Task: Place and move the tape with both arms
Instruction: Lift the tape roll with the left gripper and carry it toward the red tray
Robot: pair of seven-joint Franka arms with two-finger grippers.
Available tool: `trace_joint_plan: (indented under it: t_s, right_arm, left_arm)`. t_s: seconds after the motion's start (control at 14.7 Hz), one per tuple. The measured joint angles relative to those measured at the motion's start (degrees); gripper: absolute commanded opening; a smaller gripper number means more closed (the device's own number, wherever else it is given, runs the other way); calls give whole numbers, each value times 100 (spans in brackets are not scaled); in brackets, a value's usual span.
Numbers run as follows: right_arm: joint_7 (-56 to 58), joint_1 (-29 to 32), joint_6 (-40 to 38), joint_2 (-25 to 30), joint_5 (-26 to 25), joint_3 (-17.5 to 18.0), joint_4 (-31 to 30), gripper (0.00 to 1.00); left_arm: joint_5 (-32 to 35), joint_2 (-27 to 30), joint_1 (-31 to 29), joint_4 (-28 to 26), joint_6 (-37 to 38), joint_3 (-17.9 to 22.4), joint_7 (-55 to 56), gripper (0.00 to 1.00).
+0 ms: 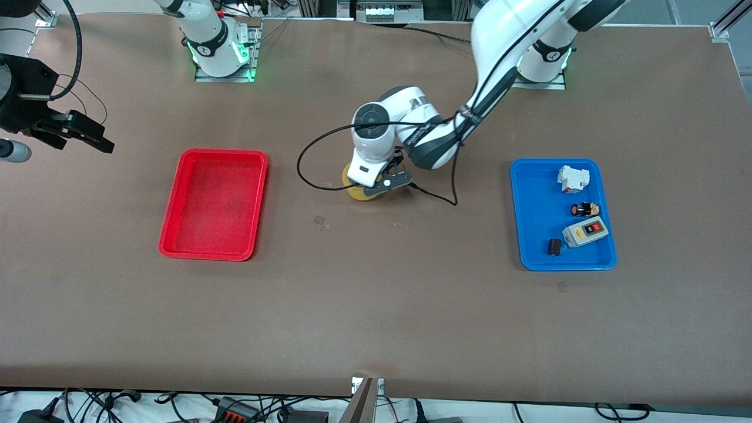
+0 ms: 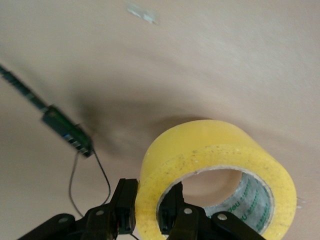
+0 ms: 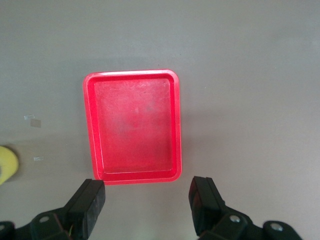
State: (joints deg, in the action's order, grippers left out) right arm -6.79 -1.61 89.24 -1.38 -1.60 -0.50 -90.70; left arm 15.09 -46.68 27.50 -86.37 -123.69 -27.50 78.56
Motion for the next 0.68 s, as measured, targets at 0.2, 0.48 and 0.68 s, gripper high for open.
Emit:
trace_joint_plan:
  t_s: [0.2, 0.48, 0.68]
  right_arm:
    - [0, 29, 3, -45, 0, -5, 0, 99]
    - [0, 38, 3, -63, 0, -4, -1, 99]
    - [7, 38, 3, -63, 0, -4, -1, 99]
  left_arm:
    - [18, -281, 34, 245, -466, 39, 8, 15]
    - [18, -350, 36, 552, -490, 64, 36, 46]
    - [18, -478, 47, 750, -490, 101, 81, 82]
